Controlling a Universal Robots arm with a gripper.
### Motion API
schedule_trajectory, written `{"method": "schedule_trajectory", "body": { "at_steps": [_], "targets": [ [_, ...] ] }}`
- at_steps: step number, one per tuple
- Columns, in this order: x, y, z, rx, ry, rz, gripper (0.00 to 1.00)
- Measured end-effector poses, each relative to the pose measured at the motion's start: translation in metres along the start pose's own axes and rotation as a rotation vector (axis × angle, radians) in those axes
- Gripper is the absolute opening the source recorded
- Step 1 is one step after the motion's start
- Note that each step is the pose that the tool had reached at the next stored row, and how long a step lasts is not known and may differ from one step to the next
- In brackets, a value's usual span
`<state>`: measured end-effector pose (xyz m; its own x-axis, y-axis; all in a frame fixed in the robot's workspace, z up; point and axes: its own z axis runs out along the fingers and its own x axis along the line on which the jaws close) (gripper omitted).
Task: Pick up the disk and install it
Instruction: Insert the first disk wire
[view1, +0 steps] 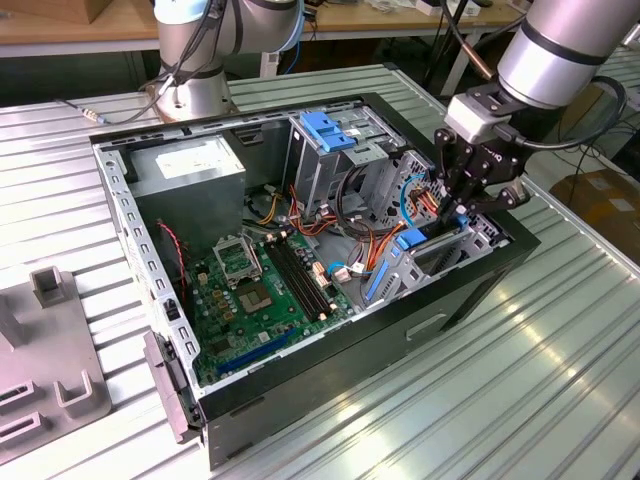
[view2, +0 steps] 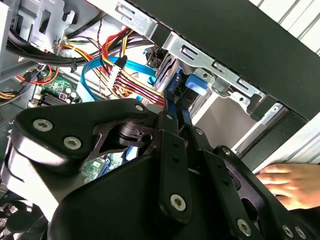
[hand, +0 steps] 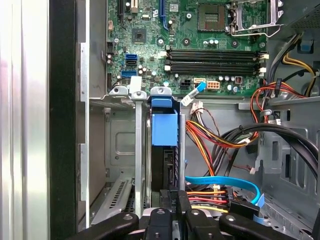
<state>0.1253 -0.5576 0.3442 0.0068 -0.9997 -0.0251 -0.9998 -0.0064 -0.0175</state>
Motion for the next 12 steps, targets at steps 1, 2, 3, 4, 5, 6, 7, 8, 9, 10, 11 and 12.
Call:
{"method": "schedule_trajectory", "body": {
  "at_steps": [1,2,3,4,5,6,7,8,9,10,11,12],
  "targets": [
    [0.0000,0.0000,0.0003,-0.0002,0.0001,0.000,0.17],
    [0.0000,0.0000,0.0006,-0.0004,0.0001,0.000,0.17],
    [0.0000,0.0000,0.0010,-0.0006,0.0002,0.000,0.17],
    [0.0001,0.0000,0.0017,-0.0010,-0.0001,0.000,0.17],
    [0.0001,0.0001,0.0024,-0.0016,-0.0002,0.000,0.17],
    [0.0001,0.0000,0.0033,-0.0022,-0.0003,0.000,0.17],
    [0.0002,0.0001,0.0050,-0.0042,0.0006,0.000,0.17],
    [0.0002,0.0001,0.0054,-0.0052,0.0007,0.000,0.17],
    [0.0002,0.0001,0.0057,-0.0053,0.0002,0.000,0.17],
    [0.0002,0.0001,0.0059,-0.0053,-0.0002,0.000,0.17],
    [0.0002,0.0001,0.0063,-0.0053,-0.0011,0.000,0.17],
    [0.0002,0.0001,0.0060,-0.0053,-0.0007,0.000,0.18]
  ]
}}
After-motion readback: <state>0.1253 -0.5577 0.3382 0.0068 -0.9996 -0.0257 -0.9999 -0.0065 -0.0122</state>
